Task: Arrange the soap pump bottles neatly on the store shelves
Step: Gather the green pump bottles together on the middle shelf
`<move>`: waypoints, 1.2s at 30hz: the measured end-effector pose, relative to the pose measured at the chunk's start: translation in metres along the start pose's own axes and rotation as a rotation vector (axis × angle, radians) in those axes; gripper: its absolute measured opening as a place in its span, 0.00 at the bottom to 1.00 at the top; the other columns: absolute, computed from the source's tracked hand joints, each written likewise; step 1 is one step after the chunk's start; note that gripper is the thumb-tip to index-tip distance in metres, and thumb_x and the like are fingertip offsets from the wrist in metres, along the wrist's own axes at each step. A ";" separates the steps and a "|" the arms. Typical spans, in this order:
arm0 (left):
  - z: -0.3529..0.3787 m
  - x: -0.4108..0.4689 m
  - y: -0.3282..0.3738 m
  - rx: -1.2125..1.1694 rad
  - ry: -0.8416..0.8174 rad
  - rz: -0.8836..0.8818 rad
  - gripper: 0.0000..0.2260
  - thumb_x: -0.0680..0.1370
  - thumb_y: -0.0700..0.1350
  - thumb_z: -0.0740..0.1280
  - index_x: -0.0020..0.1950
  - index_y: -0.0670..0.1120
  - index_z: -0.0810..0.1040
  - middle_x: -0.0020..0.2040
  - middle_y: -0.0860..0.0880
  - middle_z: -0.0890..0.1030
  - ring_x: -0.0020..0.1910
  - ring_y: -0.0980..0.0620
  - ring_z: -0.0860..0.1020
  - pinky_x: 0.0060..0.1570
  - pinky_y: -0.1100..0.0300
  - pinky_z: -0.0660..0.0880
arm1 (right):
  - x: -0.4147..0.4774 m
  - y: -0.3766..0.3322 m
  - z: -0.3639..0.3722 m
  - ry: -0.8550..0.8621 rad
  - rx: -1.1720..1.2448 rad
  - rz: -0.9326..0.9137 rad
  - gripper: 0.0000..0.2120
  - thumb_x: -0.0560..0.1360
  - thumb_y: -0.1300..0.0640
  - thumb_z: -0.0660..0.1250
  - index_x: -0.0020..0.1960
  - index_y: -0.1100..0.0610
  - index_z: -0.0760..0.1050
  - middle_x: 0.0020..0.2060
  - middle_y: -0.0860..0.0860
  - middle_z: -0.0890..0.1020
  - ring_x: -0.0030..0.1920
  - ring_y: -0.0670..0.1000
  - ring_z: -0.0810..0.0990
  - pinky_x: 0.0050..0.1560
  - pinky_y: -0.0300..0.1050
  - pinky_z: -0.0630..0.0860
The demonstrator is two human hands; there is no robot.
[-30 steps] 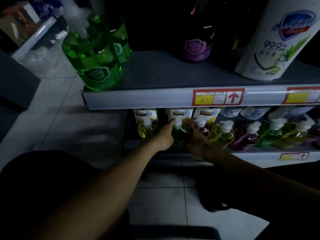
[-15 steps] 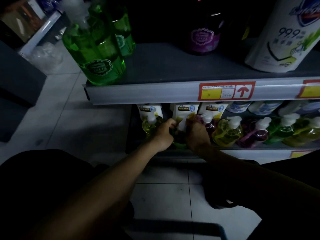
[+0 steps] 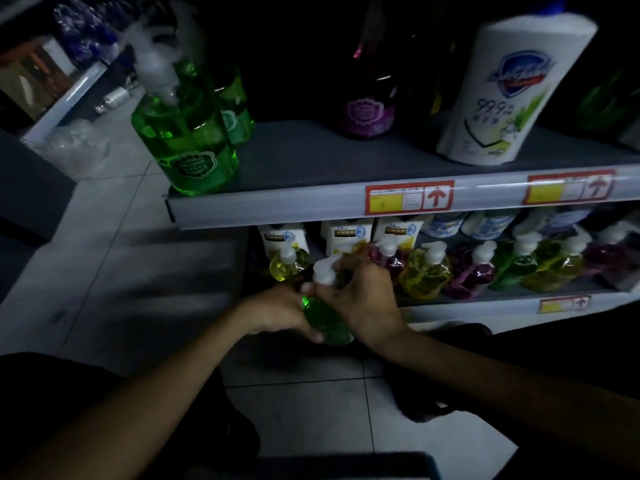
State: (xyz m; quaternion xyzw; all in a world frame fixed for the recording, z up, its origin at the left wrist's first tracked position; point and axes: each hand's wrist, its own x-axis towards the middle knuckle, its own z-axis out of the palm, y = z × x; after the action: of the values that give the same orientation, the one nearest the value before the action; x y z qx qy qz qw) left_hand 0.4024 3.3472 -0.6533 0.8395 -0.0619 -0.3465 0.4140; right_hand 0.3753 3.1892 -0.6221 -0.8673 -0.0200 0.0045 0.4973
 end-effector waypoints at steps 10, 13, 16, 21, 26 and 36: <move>-0.022 -0.083 0.079 -0.291 0.453 0.493 0.34 0.60 0.47 0.79 0.64 0.47 0.72 0.57 0.51 0.82 0.56 0.54 0.80 0.53 0.55 0.78 | 0.002 -0.106 -0.058 0.206 0.153 -0.307 0.14 0.63 0.40 0.76 0.35 0.46 0.75 0.27 0.40 0.76 0.30 0.40 0.74 0.31 0.32 0.67; -0.038 -0.096 0.101 -0.422 0.528 0.613 0.32 0.62 0.46 0.77 0.63 0.51 0.71 0.56 0.53 0.82 0.56 0.54 0.80 0.49 0.56 0.79 | 0.019 -0.135 -0.078 0.107 0.289 -0.451 0.09 0.68 0.46 0.74 0.44 0.49 0.80 0.32 0.46 0.71 0.33 0.43 0.70 0.36 0.39 0.68; -0.058 -0.096 0.120 -0.516 0.599 0.696 0.29 0.65 0.47 0.75 0.65 0.50 0.71 0.58 0.51 0.82 0.59 0.52 0.79 0.53 0.58 0.77 | 0.046 -0.144 -0.106 -0.146 0.342 -0.491 0.19 0.69 0.56 0.72 0.59 0.51 0.79 0.50 0.51 0.77 0.52 0.47 0.78 0.57 0.45 0.75; -0.079 -0.081 0.131 -0.427 0.696 0.673 0.36 0.66 0.56 0.75 0.71 0.52 0.66 0.64 0.52 0.78 0.64 0.54 0.76 0.64 0.46 0.72 | 0.070 -0.128 -0.111 -0.438 0.272 -0.371 0.40 0.69 0.67 0.74 0.75 0.48 0.62 0.66 0.47 0.76 0.65 0.45 0.75 0.63 0.48 0.76; -0.085 -0.057 0.138 -0.296 0.735 0.628 0.39 0.73 0.58 0.70 0.78 0.53 0.53 0.76 0.49 0.64 0.73 0.52 0.65 0.71 0.47 0.65 | 0.080 -0.115 -0.098 -0.233 0.382 -0.336 0.36 0.70 0.69 0.72 0.73 0.56 0.62 0.61 0.51 0.79 0.59 0.44 0.80 0.54 0.38 0.78; -0.077 -0.053 0.133 0.104 0.911 0.351 0.27 0.80 0.39 0.62 0.77 0.48 0.58 0.62 0.41 0.78 0.50 0.55 0.79 0.54 0.56 0.76 | 0.099 -0.094 -0.069 0.009 0.172 -0.256 0.42 0.65 0.61 0.79 0.72 0.53 0.61 0.57 0.45 0.78 0.59 0.47 0.78 0.62 0.51 0.76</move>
State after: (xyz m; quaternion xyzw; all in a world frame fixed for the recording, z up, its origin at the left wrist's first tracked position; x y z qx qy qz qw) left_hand 0.4353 3.3315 -0.4949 0.9022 -0.0322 0.1344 0.4085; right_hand 0.4731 3.1813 -0.5052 -0.8119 -0.1277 -0.0613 0.5664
